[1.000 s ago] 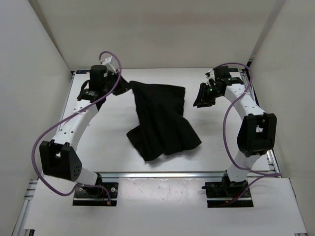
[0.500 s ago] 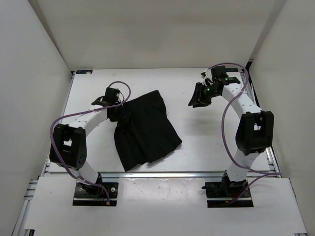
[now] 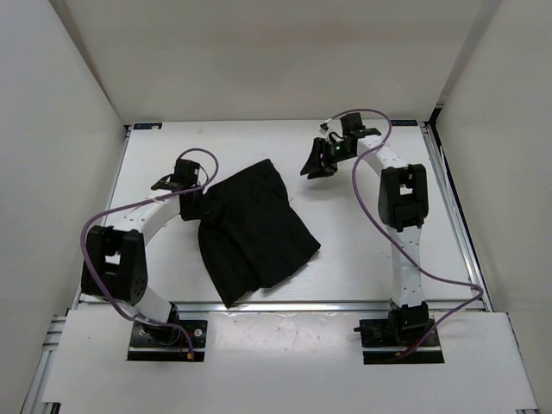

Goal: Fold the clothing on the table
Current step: Flatten the skirt out

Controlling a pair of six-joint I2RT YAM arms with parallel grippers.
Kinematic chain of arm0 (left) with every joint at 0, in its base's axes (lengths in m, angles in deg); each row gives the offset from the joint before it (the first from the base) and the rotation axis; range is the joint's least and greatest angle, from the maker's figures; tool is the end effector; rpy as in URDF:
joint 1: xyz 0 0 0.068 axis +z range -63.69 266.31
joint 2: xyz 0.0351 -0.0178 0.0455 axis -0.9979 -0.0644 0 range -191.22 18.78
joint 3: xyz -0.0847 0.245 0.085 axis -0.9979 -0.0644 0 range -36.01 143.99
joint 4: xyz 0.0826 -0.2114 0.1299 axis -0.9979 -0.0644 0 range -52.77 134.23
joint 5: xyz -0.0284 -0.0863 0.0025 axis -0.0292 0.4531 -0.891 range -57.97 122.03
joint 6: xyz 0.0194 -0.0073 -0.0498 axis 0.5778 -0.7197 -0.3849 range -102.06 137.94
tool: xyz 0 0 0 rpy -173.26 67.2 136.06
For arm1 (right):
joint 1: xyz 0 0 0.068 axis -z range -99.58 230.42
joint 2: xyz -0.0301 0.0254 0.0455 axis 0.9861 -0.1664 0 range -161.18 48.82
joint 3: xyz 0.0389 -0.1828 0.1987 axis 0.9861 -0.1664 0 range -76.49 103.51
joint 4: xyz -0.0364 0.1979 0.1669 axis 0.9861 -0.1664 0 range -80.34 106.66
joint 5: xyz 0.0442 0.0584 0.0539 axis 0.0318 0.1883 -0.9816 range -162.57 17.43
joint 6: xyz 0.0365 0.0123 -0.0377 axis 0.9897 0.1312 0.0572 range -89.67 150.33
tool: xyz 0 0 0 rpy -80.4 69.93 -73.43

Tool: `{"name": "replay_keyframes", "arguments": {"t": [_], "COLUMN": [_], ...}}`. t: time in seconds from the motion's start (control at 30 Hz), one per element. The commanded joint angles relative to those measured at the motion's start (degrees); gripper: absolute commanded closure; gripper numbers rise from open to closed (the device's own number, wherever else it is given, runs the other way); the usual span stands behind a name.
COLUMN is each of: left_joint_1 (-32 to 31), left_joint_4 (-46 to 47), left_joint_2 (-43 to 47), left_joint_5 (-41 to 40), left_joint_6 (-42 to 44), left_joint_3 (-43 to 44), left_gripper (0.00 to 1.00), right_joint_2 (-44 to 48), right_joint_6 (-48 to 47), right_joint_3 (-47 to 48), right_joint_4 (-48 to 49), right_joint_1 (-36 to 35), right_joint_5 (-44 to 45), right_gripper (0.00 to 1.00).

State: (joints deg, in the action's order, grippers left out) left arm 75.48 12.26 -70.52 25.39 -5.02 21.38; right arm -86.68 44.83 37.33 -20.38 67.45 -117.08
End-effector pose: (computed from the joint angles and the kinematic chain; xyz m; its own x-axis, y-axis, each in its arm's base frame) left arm 0.3000 -0.0532 0.2007 -0.8653 -0.2290 -0.4459 -0.2182 0.9729 -0.0763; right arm 0.4911 0.1388 0.1788 -0.9352 -0.0322 -0.3526 -0.2898 0.6418 0.7100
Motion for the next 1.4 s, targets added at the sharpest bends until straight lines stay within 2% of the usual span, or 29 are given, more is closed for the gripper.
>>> {"name": "replay_keyframes", "arguments": {"t": [0.0, 0.1, 0.23, 0.5, 0.53, 0.6, 0.63, 0.67, 0.7, 0.77, 0.83, 0.93, 1.0, 1.1, 1.13, 1.17, 1.2, 1.27, 1.37], "left_joint_1": [-2.4, -2.8, -4.3, -5.7, -5.7, -5.9, -5.6, -5.9, -5.6, -6.0, -6.5, -7.2, -8.2, -10.2, -10.8, -11.5, -12.5, -13.9, -14.1], "left_joint_4": [-2.0, -2.8, -4.3, -4.1, -4.3, -4.2, -4.0, -3.8, -3.9, -2.8, -2.4, -0.5, 0.7, 1.9, 2.3, 2.5, 2.8, 3.0, 2.6], "left_joint_2": [5.3, 7.5, 8.7, 10.7, 10.5, 10.4, 10.2, 10.1, 9.8, 9.1, 7.7, 3.9, -0.7, -6.7, -7.8, -9.7, -12.0, -14.6, -17.0], "left_joint_5": [0.9, 4.3, 3.0, 3.2, 2.8, 2.3, 2.4, 2.4, 2.5, 2.3, 1.9, 2.5, 3.1, 4.4, 5.0, 5.3, 5.8, 6.5, 6.3], "left_joint_6": [-1.7, -4.0, -3.8, -5.0, -4.6, -4.5, -4.2, -4.0, -3.9, -3.5, -2.5, -1.4, -1.0, -0.5, -0.4, -0.2, -0.3, -0.1, 0.8], "left_joint_3": [-0.6, -2.0, -2.7, -5.5, -5.7, -5.0, -4.9, -5.0, -5.2, -4.8, -3.6, -0.8, 1.5, 6.4, 8.2, 9.1, 10.9, 14.1, 16.6], "left_gripper": [1.00, 1.00, 1.00, 1.00, 1.00, 1.00, 1.00, 1.00, 1.00, 1.00, 1.00, 1.00, 1.00, 1.00, 1.00, 1.00, 1.00, 1.00, 1.00], "right_joint_2": [-2.7, -6.2, -10.5, -14.8, -15.2, -15.6, -15.6, -15.5, -15.1, -12.8, -5.3, 8.1, 17.1, 32.1, 37.4, 41.7, 43.5, 48.4, 50.9], "right_joint_6": [1.9, 6.1, 13.8, 15.8, 15.6, 15.6, 15.8, 15.6, 14.9, 9.0, 5.4, 1.8, 0.9, -1.0, -1.3, -1.9, -2.0, -0.5, 2.7], "right_joint_3": [4.7, 6.4, 7.6, 6.5, 6.2, 5.9, 5.4, 5.1, 5.4, 5.4, 1.2, -13.9, -29.6, -45.0, -47.4, -51.5, -55.1, -58.9, -62.5], "right_joint_4": [4.9, 10.7, 19.3, 22.4, 22.0, 21.7, 21.9, 21.3, 20.0, 11.1, 6.9, 4.4, 5.0, 1.1, 0.0, -1.4, -2.2, -0.1, 4.8], "right_joint_1": [-1.1, -1.5, -2.4, -8.3, -9.4, -10.0, -10.2, -10.5, -10.4, -10.4, -8.7, -6.6, -4.8, -2.8, -2.2, -2.1, -2.1, 0.0, 3.9], "right_joint_5": [-8.4, -10.6, -14.4, -17.5, -17.0, -17.4, -18.1, -18.1, -17.5, -11.5, -6.2, -1.9, 0.0, 3.8, 4.9, 6.4, 5.4, 4.4, 4.5], "right_gripper": [0.49, 0.48, 0.47, 0.50, 0.58, 0.64, 0.74, 0.97, 1.00, 0.99, 1.00, 1.00, 1.00, 1.00, 1.00, 0.95, 0.74, 0.58, 0.53]}}
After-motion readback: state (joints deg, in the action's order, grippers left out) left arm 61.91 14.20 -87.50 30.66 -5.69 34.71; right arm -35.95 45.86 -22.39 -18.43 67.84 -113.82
